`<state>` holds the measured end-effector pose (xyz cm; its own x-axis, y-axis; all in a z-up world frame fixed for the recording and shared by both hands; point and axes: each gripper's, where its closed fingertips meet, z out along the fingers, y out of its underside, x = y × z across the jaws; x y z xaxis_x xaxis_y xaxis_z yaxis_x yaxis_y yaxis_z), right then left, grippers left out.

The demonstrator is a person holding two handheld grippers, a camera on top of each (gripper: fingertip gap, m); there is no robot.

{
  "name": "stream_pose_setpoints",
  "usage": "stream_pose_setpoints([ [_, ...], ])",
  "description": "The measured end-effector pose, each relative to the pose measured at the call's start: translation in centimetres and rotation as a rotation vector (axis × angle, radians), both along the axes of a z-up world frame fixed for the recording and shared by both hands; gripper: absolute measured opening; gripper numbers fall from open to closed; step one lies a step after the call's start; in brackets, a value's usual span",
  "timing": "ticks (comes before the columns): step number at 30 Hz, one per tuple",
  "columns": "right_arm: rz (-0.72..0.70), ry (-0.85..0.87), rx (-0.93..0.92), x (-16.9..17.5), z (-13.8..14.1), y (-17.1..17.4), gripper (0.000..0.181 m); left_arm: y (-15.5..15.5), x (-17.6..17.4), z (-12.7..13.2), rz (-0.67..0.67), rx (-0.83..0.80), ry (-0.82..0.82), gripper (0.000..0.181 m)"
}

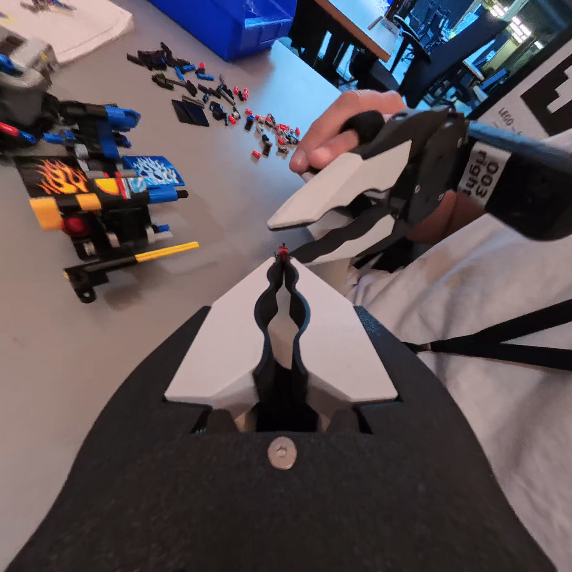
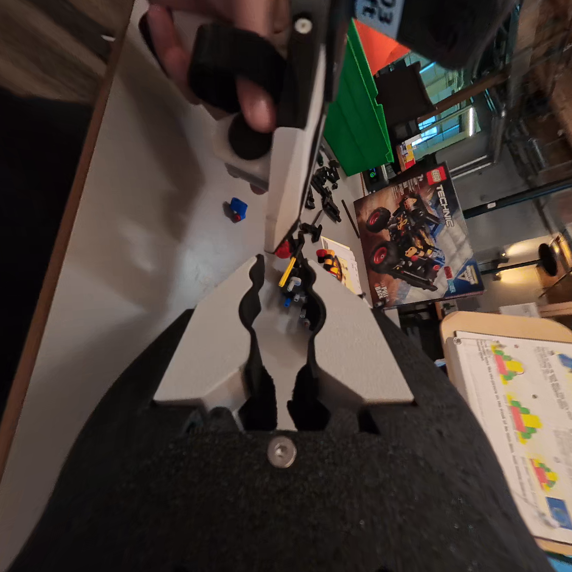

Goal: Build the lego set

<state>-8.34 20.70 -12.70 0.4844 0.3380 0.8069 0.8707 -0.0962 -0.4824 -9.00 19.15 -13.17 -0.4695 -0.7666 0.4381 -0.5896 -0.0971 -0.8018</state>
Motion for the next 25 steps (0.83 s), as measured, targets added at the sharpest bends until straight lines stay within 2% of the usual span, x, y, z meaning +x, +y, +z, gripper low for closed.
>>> stream_pose_setpoints([
  [1,0.013,-0.023,-0.002,-0.3,-0.2,-0.1,0.023,-0.3,-0.2,0.0,-0.023,-0.033,0.031,0.0],
  [3,0.032,-0.058,0.002,-0.8,-0.6,-0.1,0.022,-0.8,-0.5,-0.1,-0.06,-0.086,0.087,0.0],
  [9,0.037,-0.151,0.027,-1.0,-1.1,0.0,0.015,-0.5,-0.7,-1.0,-0.089,-0.038,0.181,0.0],
  [14,0.031,-0.162,0.034,-0.8,-1.5,0.3,0.014,-0.1,-0.6,-1.4,-0.089,0.023,0.202,0.0],
  [18,0.025,-0.157,0.045,-0.5,-1.6,0.4,0.009,0.1,-0.8,-1.1,-0.09,0.012,0.181,0.002],
  [22,0.027,-0.03,0.03,-0.4,-1.4,0.5,0.009,1.2,-1.2,-0.9,-0.068,0.019,0.158,0.008],
  [25,0.016,0.094,0.033,0.0,-0.8,0.8,0.009,4.0,-1.7,-0.9,-0.004,0.165,0.087,0.011],
])
